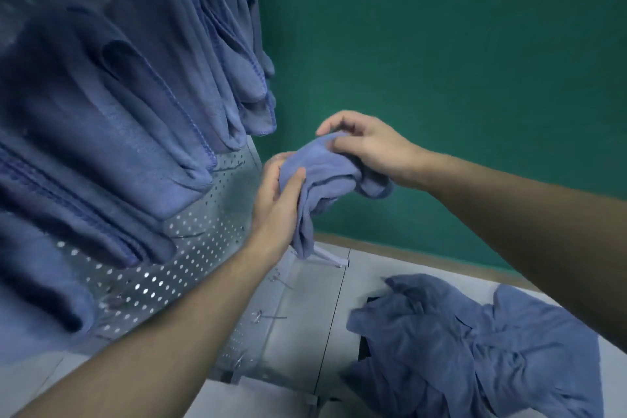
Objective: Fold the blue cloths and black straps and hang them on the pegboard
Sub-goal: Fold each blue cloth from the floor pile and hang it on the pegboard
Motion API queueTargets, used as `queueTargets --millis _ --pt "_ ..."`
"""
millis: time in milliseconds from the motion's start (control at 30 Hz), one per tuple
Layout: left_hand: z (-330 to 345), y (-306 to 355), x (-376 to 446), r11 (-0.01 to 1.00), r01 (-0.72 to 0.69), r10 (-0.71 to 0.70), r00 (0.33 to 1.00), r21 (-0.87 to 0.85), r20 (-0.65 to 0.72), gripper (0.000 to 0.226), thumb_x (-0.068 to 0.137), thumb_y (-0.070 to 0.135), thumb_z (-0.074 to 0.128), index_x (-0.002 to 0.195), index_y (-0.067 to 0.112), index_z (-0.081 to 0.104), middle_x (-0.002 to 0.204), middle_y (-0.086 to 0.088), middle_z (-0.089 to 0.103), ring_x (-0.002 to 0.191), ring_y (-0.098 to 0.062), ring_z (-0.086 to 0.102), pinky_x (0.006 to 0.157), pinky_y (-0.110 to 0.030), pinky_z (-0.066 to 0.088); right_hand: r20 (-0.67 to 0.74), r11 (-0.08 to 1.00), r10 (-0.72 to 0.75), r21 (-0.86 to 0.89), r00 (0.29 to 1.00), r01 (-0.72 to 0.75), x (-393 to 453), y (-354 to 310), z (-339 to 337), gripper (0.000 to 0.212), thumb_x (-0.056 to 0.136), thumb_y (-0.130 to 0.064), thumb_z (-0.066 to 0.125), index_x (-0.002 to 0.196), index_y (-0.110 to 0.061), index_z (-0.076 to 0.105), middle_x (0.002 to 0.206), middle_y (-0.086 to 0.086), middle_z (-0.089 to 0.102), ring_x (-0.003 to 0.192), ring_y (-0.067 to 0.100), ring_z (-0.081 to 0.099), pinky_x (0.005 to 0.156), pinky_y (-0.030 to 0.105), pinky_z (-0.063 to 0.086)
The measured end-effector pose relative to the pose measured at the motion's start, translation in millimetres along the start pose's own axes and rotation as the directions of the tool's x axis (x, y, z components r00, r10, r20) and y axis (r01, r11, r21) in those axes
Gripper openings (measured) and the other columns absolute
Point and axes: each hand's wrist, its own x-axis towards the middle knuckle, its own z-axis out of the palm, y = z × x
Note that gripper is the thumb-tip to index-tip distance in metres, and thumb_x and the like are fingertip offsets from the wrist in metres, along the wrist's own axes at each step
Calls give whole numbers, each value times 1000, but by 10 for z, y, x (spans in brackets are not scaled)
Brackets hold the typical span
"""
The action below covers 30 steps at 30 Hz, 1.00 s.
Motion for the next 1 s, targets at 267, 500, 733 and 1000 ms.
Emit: queueTargets --millis 267,500,733,1000 --pt "-28 -244 543 995 -96 87 944 -13 -317 50 83 45 48 129 26 55 140 -2 56 130 -21 51 114 -41 37 54 981 -186 -49 981 188 738 -28 158 20 90 -1 64 94 -21 65 93 -10 66 83 -1 59 84 14 45" --pt "-5 -314 763 979 -173 123 926 -111 -356 34 86 28 45 105 55 54 118 23 61 116 -3 54 105 -29 41 91 969 -244 -18 965 246 1070 -17 235 20 91 -1 65 92 -21 65 93 -12 66 83 -7 60 85 12 44" --pt "6 -164 894 865 -136 -90 905 -484 -416 21 95 7 53 75 14 55 56 15 66 53 3 61 51 -12 48 136 974 -219 -33 966 226 1325 35 349 17 94 -6 64 92 -23 64 99 -6 67 88 2 61 89 18 49" --pt "-68 -306 1049 881 -152 -127 836 -448 -533 6 98 6 56 92 6 57 91 -8 63 82 -12 65 81 -21 52 91 951 -126 -272 988 147 1600 147 466 26 95 -23 63 119 -14 66 117 -2 71 105 10 66 94 20 50"
